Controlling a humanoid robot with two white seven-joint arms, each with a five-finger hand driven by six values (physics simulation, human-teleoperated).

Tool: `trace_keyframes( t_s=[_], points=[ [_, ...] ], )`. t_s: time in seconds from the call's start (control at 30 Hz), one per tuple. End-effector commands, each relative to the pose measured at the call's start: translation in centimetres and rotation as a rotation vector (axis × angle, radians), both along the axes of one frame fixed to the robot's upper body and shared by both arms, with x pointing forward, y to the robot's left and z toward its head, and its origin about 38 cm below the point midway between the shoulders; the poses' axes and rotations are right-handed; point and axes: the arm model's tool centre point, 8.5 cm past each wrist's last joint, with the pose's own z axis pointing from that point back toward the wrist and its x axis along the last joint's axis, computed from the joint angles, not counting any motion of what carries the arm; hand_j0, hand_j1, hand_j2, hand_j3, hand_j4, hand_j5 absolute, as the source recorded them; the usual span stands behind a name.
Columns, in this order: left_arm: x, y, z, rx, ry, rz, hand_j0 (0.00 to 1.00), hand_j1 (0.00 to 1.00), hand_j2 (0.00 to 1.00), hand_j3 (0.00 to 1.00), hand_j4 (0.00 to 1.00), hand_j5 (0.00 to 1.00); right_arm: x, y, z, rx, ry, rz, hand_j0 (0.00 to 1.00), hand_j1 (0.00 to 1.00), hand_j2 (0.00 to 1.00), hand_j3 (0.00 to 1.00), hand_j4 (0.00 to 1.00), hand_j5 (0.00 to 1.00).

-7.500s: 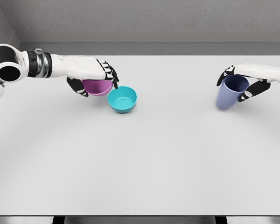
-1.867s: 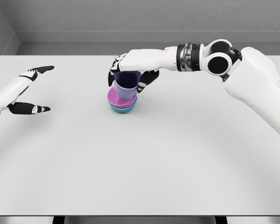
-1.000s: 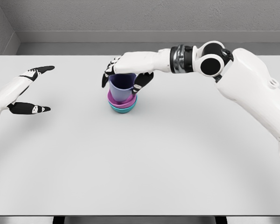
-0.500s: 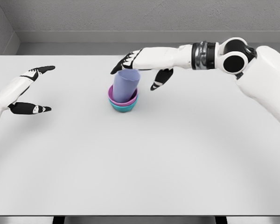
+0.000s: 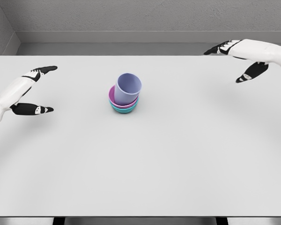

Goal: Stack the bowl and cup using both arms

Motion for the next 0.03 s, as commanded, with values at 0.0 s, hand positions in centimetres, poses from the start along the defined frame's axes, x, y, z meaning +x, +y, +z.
trace_keyframes(
  t_s=[0.0],
  points=[
    [0.0, -0.05, 0.1, -0.009, -0.002, -0.001, 1.0, 1.0, 1.0, 1.0, 1.0, 1.0, 0.03, -0.23, 0.16, 0.008, -0.001, -0.008, 1.0, 1.0, 1.0, 1.0, 1.0, 1.0]
  ],
)
